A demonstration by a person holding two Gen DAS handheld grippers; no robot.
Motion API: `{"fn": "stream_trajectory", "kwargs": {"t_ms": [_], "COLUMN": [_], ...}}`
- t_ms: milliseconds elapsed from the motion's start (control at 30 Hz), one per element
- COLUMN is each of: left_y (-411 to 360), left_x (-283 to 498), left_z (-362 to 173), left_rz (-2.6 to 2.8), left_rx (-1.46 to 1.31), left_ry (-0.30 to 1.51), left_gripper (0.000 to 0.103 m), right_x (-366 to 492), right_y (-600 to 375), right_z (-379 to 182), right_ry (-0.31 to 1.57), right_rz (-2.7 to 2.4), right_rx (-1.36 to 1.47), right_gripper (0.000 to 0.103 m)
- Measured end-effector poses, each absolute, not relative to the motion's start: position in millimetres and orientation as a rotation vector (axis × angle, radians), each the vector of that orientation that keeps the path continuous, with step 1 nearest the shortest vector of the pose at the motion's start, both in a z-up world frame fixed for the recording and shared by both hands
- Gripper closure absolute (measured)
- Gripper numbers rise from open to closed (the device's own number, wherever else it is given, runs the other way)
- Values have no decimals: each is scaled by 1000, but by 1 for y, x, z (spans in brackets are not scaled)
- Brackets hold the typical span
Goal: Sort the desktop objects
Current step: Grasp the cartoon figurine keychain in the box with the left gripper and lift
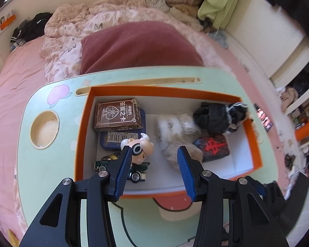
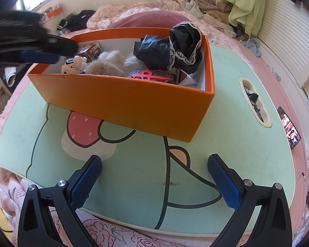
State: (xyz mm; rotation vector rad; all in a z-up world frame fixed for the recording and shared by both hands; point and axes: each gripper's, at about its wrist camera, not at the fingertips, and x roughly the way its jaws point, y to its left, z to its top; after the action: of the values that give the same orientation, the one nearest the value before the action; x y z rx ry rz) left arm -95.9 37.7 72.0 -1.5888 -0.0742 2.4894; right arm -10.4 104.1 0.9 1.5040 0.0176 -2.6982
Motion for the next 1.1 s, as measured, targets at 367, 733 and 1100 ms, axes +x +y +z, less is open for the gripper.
{"fn": "stream_trajectory", "kwargs": {"t_ms": [367,733,1100], "left_y": [47,31,1], "left_x": [-112,-97,-2], "left_z": [41,74,129], "left_rz": [2514,2545,2588], "left_rx": [-1664,-1464,-1099], "left_ry": [62,-93,-228], "left_gripper": [58,59,59], "right_x": [-9,-9,-10], "right_y": [110,114,106], "right_z": [-1,-5,-3], "right_ry": [16,15,15], "right_rz": [-2698,-2699,-2699], "right_rx": [1504,1503,1503], "right_gripper": [0,0,0]}}
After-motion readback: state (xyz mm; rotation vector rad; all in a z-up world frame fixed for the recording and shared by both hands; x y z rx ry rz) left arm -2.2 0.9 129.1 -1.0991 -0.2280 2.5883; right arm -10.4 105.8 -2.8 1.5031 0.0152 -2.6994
